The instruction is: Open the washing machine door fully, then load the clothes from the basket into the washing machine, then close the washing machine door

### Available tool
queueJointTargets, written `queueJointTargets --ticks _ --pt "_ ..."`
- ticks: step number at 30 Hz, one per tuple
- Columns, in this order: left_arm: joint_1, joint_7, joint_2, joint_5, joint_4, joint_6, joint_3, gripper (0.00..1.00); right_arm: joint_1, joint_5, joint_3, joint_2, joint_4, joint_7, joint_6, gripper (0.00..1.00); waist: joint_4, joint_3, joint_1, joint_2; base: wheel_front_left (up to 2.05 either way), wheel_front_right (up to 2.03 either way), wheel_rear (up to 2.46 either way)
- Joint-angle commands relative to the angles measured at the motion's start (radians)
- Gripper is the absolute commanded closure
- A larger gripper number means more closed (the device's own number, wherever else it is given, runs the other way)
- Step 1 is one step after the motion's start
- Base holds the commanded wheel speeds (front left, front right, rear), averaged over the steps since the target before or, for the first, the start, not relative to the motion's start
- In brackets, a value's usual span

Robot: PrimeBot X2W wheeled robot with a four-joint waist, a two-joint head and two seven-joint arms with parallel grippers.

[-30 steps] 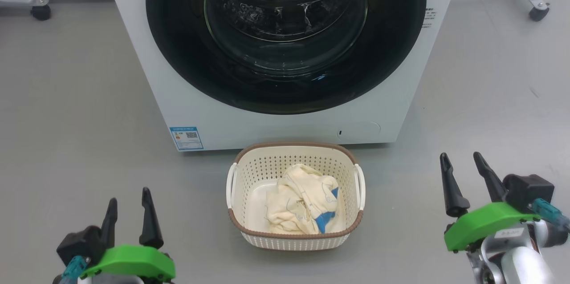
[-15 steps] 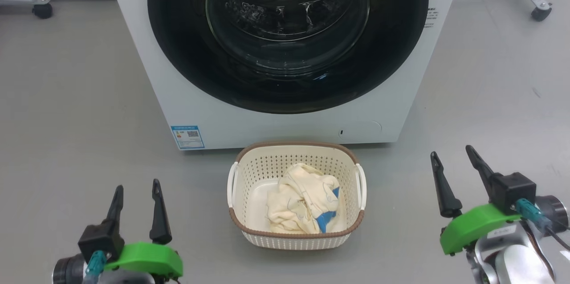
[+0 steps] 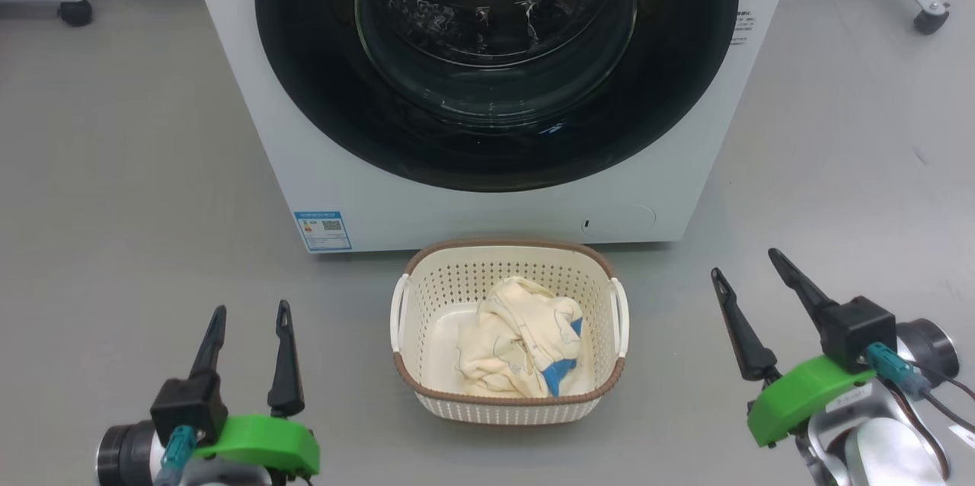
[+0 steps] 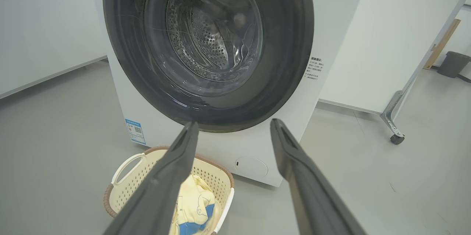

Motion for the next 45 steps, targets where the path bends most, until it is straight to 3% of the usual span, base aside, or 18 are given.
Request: queueJointTargets --ticks 1,30,45 --pt "-0.05 -0.012 0.02 0.0 -0.032 0.006 0.032 0.0 -0.04 -0.001 0.016 -0.008 -0.037 -0.014 -0.003 0.0 0.0 0.003 0.0 0.0 0.0 0.0 0.0" --pt "-0.059 -0.011 0.032 -0.023 -0.042 0.026 0.016 0.0 -0.051 -0.003 0.006 -0.002 -0.034 -0.022 -0.003 0.0 -0.005 0.029 0.0 0.0 0.03 0.03 -0.05" --pt "-0.068 -0.019 0.039 -0.028 -0.04 0.036 0.005 0.0 -0.055 -0.007 0.002 -0.001 -0.036 -0.02 -0.003 0.0 -0.004 0.036 0.0 0.0 0.94 0.94 -1.87"
